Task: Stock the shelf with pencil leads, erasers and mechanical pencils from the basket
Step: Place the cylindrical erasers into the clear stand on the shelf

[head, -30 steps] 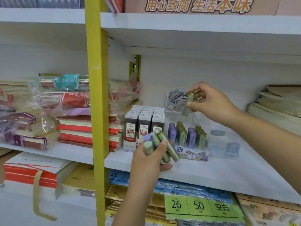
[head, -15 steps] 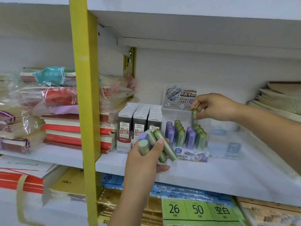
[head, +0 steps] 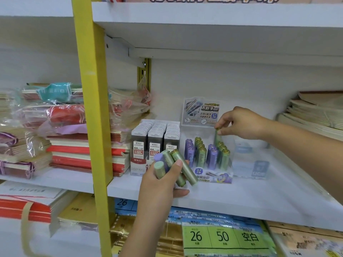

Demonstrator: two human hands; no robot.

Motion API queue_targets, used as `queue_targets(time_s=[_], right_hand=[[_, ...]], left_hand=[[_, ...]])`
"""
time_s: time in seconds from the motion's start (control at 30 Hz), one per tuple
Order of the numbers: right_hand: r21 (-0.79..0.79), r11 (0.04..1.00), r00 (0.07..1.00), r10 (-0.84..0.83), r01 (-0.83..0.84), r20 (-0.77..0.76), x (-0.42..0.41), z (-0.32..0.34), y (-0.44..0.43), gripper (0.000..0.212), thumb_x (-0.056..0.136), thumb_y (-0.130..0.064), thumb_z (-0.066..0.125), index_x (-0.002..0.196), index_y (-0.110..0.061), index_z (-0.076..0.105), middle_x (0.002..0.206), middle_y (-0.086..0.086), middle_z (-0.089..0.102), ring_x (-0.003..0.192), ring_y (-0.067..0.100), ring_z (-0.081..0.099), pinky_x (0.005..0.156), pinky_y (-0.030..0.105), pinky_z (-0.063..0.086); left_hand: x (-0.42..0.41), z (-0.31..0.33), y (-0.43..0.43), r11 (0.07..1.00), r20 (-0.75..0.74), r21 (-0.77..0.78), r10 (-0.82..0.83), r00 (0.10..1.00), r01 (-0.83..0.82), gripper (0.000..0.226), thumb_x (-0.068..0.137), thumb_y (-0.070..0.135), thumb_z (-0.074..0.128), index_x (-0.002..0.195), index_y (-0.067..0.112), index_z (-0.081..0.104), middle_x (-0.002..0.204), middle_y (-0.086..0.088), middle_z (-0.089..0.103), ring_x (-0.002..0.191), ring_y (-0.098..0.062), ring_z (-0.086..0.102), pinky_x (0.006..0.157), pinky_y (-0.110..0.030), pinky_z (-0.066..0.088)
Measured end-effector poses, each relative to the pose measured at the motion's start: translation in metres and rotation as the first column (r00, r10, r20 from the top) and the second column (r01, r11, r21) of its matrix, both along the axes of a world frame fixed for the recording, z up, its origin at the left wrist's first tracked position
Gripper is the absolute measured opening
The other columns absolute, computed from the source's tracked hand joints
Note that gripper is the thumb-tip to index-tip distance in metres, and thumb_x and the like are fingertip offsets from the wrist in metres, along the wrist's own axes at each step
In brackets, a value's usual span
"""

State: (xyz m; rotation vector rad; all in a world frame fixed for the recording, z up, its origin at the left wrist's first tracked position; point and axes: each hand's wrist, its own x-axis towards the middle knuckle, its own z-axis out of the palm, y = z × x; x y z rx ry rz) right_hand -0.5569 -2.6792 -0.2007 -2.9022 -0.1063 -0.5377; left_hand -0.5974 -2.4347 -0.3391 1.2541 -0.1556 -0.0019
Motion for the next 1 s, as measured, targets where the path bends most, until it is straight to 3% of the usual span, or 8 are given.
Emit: queue_targets(time_s=[0.17, 0.3, 0.47, 0.67, 0.8, 0.83, 0.9, 1.0], right_hand=[[-0.108, 0.994, 1.0, -0.014, 0.015, 0.01, 0.004, 0.001, 0.001, 0.02, 0.081, -0.029, 0.075, 0.1, -0.021, 0.073, 0.086, -0.009, 0.065, 0.069, 0.001, 0.05, 0.064, 0.023, 0.035], [-0.161, 0.987, 0.999, -0.02, 0.026, 0.041, 0.005, -0.001, -0.001, 0.021, 0.081, -0.034, 0.074, 0.101, -0.027, 0.071, 0.094, -0.004, 0.065, 0.088, 0.009, 0.045, 0.069, 0.028, 0.034], [-0.184, 0.983, 1.0, -0.017, 0.018, 0.007, 0.005, -0.005, 0.001, 0.022, 0.077, -0.039, 0.077, 0.095, -0.028, 0.074, 0.082, -0.015, 0.058, 0.081, 0.005, 0.049, 0.062, 0.02, 0.034], [-0.311, 0.949, 0.997, -0.066, 0.054, -0.03, 0.01, -0.01, 0.0, 0.017, 0.08, -0.053, 0.068, 0.071, -0.039, 0.064, 0.097, 0.003, 0.057, 0.099, 0.019, 0.04, 0.076, 0.032, 0.036], [-0.315, 0.949, 0.998, -0.013, 0.03, 0.054, 0.004, -0.01, 0.005, 0.025, 0.093, -0.042, 0.057, 0.1, -0.026, 0.075, 0.104, 0.005, 0.062, 0.097, 0.017, 0.035, 0.082, 0.034, 0.037], [-0.243, 0.97, 0.993, 0.037, -0.007, 0.116, -0.003, -0.01, 0.008, 0.025, 0.094, -0.038, 0.056, 0.104, -0.025, 0.074, 0.104, 0.004, 0.064, 0.095, 0.015, 0.039, 0.083, 0.031, 0.038], [0.07, 0.985, 0.982, 0.15, -0.159, 0.112, -0.024, -0.008, 0.019, 0.019, 0.092, -0.035, 0.06, 0.104, -0.029, 0.073, 0.1, -0.004, 0.07, 0.088, 0.005, 0.056, 0.079, 0.017, 0.042], [0.476, 0.828, 0.914, 0.391, -0.299, -0.106, -0.063, -0.015, 0.045, 0.028, 0.075, -0.048, 0.069, 0.103, -0.046, 0.069, 0.093, -0.012, 0.072, 0.088, 0.005, 0.068, 0.078, 0.02, 0.052]], left_hand=[[-0.001, 0.0, 0.0, 1.0, 0.011, -0.003, -0.006, 1.0, 0.006, 0.015, 0.086, 0.038, 0.072, 0.094, 0.025, 0.071, 0.064, 0.009, 0.071, 0.056, -0.019, 0.072, 0.075, -0.042, 0.061], [-0.001, 0.0, 0.0, 1.0, 0.018, -0.009, -0.008, 1.0, 0.009, 0.017, 0.086, 0.039, 0.072, 0.096, 0.025, 0.072, 0.069, 0.007, 0.073, 0.057, -0.019, 0.072, 0.081, -0.047, 0.06], [-0.002, -0.001, 0.0, 1.0, 0.017, -0.014, -0.014, 1.0, 0.014, 0.016, 0.086, 0.039, 0.072, 0.095, 0.025, 0.071, 0.069, 0.007, 0.073, 0.059, -0.021, 0.073, 0.084, -0.049, 0.059], [-0.002, -0.002, 0.0, 1.0, 0.017, -0.023, -0.013, 1.0, 0.013, 0.021, 0.082, 0.04, 0.073, 0.095, 0.024, 0.069, 0.056, 0.012, 0.067, 0.059, -0.023, 0.073, 0.086, -0.049, 0.058], [-0.005, -0.001, 0.002, 0.999, -0.002, -0.013, -0.045, 0.999, 0.045, 0.041, 0.066, 0.049, 0.075, 0.099, 0.024, 0.073, 0.08, 0.002, 0.077, 0.071, -0.021, 0.076, 0.072, -0.036, 0.061], [-0.007, 0.001, 0.003, 0.998, 0.003, -0.01, -0.058, 0.998, 0.058, 0.041, 0.066, 0.049, 0.075, 0.098, 0.024, 0.075, 0.087, -0.003, 0.077, 0.076, -0.02, 0.076, 0.066, -0.031, 0.061], [-0.012, 0.006, 0.004, 0.997, 0.006, 0.01, -0.083, 0.997, 0.083, 0.034, 0.071, 0.044, 0.075, 0.098, 0.023, 0.077, 0.091, -0.006, 0.077, 0.08, -0.018, 0.073, 0.062, -0.025, 0.058], [-0.019, 0.017, 0.0, 0.991, -0.001, 0.038, -0.131, 0.991, 0.131, 0.022, 0.079, 0.037, 0.076, 0.094, 0.021, 0.077, 0.064, 0.007, 0.067, 0.066, -0.009, 0.066, 0.059, -0.021, 0.055]])
